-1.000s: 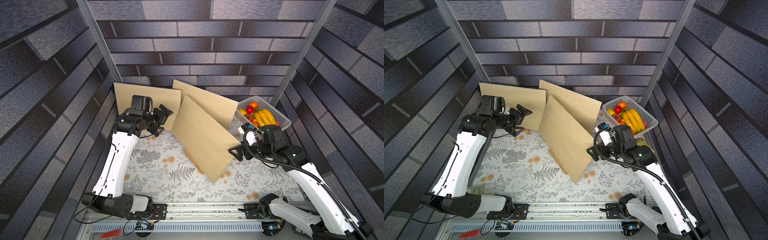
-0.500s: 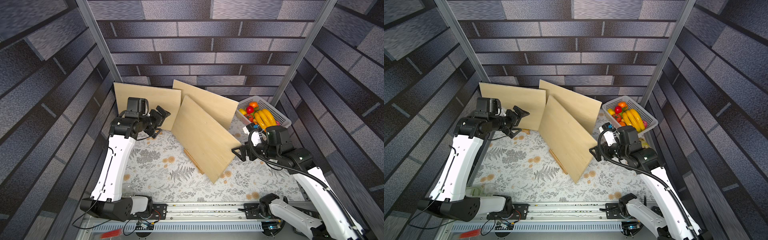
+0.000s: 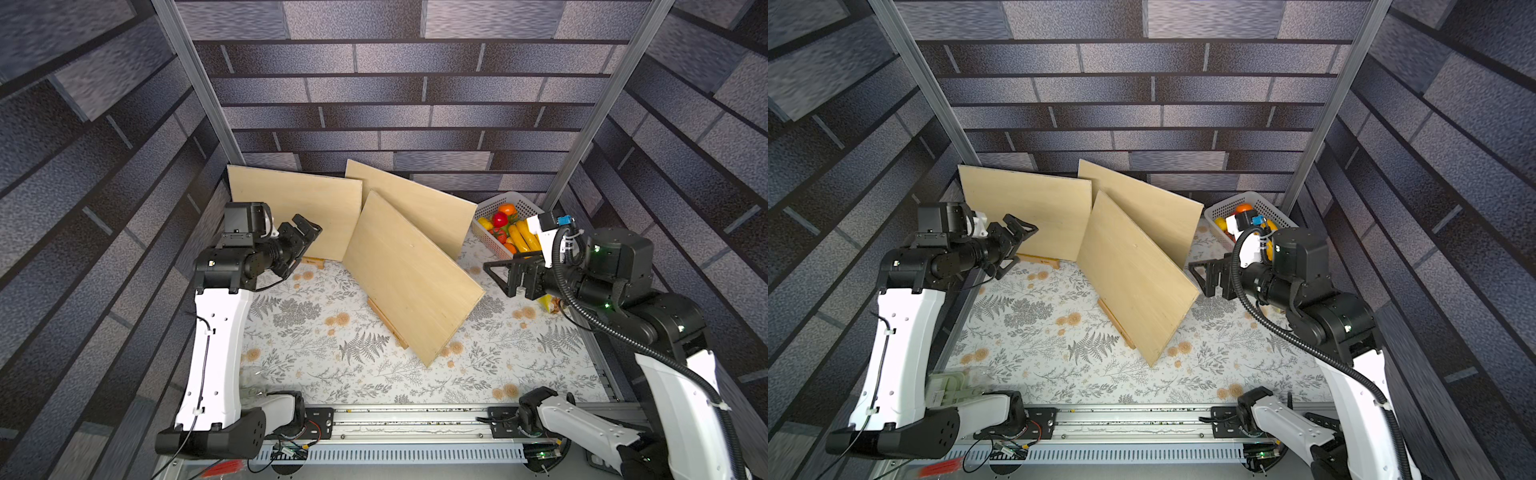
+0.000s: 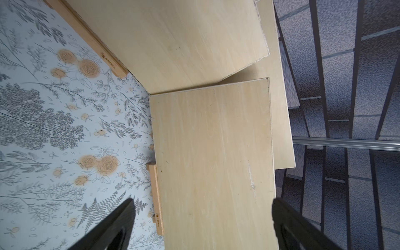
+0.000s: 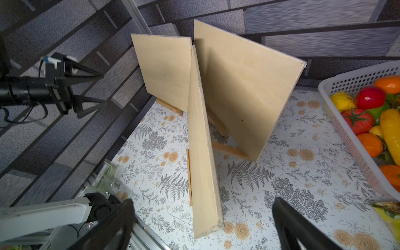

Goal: Assemble the easel
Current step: Place the drawing board on the easel, then adjust the drawing board on the easel.

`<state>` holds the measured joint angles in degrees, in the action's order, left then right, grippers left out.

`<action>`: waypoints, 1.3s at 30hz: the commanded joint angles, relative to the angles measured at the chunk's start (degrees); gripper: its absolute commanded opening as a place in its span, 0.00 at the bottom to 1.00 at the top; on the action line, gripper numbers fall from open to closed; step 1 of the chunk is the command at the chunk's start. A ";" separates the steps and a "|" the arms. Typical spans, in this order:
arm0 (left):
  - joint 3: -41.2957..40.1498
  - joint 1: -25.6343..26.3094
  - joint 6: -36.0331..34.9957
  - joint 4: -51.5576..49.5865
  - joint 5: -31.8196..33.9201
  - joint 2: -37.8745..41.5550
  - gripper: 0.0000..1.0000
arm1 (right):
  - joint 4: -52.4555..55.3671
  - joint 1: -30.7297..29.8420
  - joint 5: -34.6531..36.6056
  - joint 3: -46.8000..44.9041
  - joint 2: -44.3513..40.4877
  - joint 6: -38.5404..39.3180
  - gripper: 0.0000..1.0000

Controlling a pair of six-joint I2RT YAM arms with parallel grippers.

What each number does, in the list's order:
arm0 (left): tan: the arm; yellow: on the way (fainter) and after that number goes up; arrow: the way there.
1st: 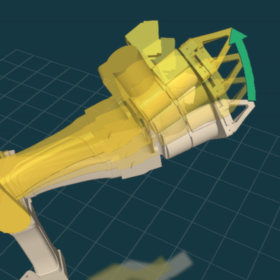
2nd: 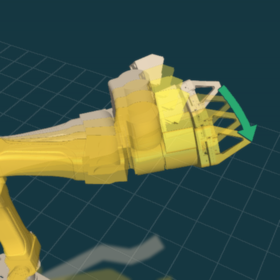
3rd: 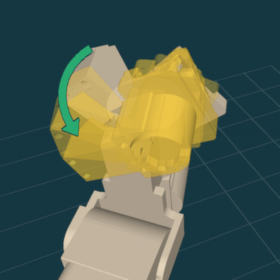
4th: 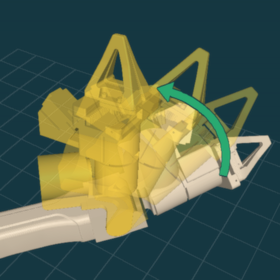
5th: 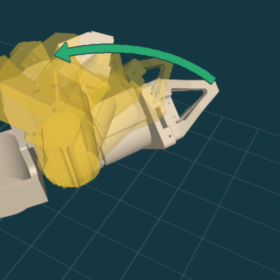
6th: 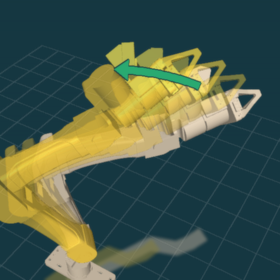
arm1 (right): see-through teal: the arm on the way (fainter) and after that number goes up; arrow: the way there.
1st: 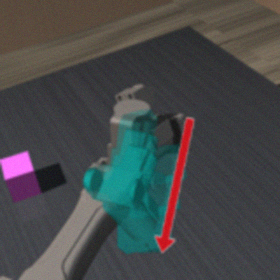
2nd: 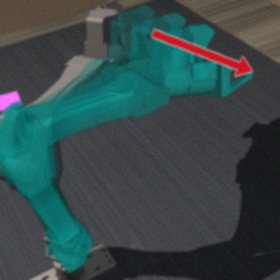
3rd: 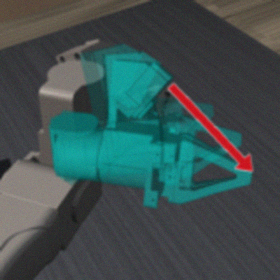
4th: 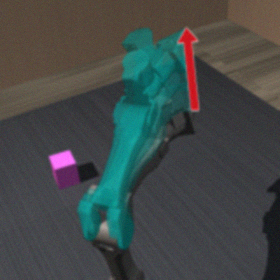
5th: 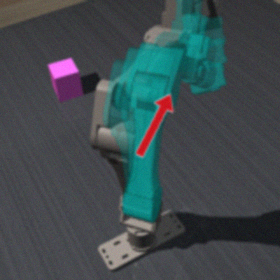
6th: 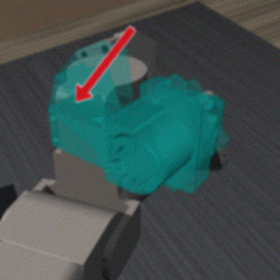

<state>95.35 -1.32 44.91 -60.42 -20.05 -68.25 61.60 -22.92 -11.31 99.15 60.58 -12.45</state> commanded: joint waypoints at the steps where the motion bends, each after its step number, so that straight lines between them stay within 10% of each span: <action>1: -2.82 -0.26 -11.95 -3.24 7.25 4.71 1.00 | 4.93 1.09 8.92 4.30 5.33 -7.10 1.00; 10: -16.37 -3.37 -15.45 7.88 16.03 10.82 1.00 | -0.40 12.36 4.22 7.32 16.15 -17.36 1.00; 18: -29.96 -5.79 -11.15 24.43 15.55 9.84 1.00 | -14.42 18.28 -12.19 -11.63 14.21 -26.87 1.00; 39: -48.15 -0.96 -21.67 40.10 22.66 16.30 1.00 | -30.29 24.76 -12.47 -29.01 11.00 -25.31 1.00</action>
<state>48.01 -2.76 28.25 -22.57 0.36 -53.36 35.77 -0.01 -22.65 70.67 71.11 -37.52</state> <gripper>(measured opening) 0.998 0.999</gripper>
